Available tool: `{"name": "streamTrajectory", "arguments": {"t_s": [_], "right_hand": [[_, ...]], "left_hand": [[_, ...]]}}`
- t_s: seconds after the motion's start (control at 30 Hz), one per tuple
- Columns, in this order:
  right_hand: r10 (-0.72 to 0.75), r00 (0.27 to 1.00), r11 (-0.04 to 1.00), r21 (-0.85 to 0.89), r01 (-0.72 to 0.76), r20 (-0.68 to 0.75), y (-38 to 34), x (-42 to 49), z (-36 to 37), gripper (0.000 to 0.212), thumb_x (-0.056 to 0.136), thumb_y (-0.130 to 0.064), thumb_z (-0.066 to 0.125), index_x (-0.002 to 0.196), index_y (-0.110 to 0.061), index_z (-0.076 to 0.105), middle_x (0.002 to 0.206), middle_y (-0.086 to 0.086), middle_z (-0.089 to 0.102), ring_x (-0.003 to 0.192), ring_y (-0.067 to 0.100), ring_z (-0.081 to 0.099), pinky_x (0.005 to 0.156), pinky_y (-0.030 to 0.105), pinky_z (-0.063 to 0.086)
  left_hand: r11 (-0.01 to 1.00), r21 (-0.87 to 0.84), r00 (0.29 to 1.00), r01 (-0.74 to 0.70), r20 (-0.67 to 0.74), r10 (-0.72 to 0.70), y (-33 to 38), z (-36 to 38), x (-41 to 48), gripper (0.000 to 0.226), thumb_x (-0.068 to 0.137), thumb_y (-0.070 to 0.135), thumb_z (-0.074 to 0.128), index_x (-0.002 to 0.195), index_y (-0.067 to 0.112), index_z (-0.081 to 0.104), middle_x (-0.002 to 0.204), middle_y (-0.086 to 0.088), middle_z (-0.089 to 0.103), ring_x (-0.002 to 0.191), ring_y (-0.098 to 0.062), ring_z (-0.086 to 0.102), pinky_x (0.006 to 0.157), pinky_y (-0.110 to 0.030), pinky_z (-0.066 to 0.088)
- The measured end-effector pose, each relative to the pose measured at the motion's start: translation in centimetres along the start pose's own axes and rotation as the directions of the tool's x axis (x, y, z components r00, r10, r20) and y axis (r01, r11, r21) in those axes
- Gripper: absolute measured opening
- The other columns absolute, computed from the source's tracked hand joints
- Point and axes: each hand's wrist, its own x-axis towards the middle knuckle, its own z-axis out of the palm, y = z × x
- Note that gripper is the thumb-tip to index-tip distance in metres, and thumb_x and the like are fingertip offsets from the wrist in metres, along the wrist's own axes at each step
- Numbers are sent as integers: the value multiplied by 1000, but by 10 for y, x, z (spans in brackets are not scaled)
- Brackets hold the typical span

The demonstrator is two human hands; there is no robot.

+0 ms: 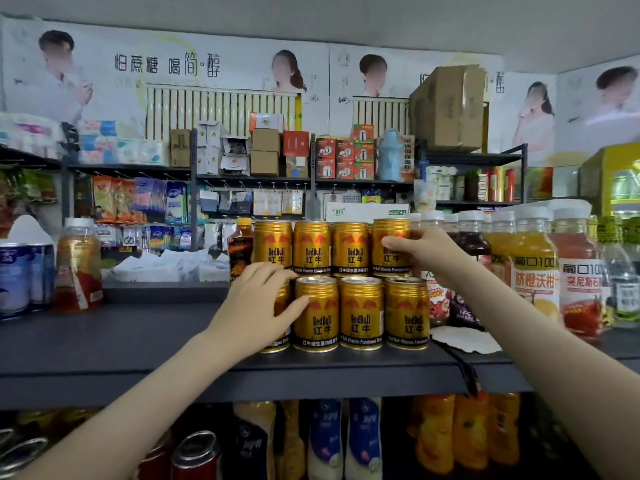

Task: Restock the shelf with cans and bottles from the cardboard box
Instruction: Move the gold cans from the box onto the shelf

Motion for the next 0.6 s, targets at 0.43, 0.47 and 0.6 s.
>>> {"name": "streamTrajectory", "arguments": {"t_s": [0.43, 0.47, 0.6], "right_hand": [[-12, 999, 955, -294, 26, 51, 11, 5, 7, 99, 80, -21, 76, 151, -22, 6, 138, 6, 45, 126, 27, 46, 95, 35, 37], [-26, 998, 948, -316, 42, 56, 10, 4, 7, 100, 83, -18, 73, 151, -23, 0, 141, 8, 41, 126, 27, 45, 95, 34, 35], [-44, 998, 892, -449, 60, 46, 6, 6, 8, 96, 84, -19, 72, 150, -23, 3, 145, 18, 39, 123, 29, 46, 100, 39, 38]], "left_hand": [[990, 58, 991, -128, -20, 129, -21, 12, -10, 61, 88, 33, 64, 141, 16, 41, 134, -2, 43, 127, -17, 34, 102, -27, 28], [989, 56, 990, -137, -26, 138, -22, 13, -10, 62, 88, 33, 64, 142, 16, 40, 134, -1, 43, 127, -17, 34, 102, -27, 28], [984, 37, 984, -172, -33, 173, -25, 11, -9, 62, 87, 33, 65, 140, 14, 41, 133, -3, 45, 125, -19, 37, 102, -30, 33]]}}
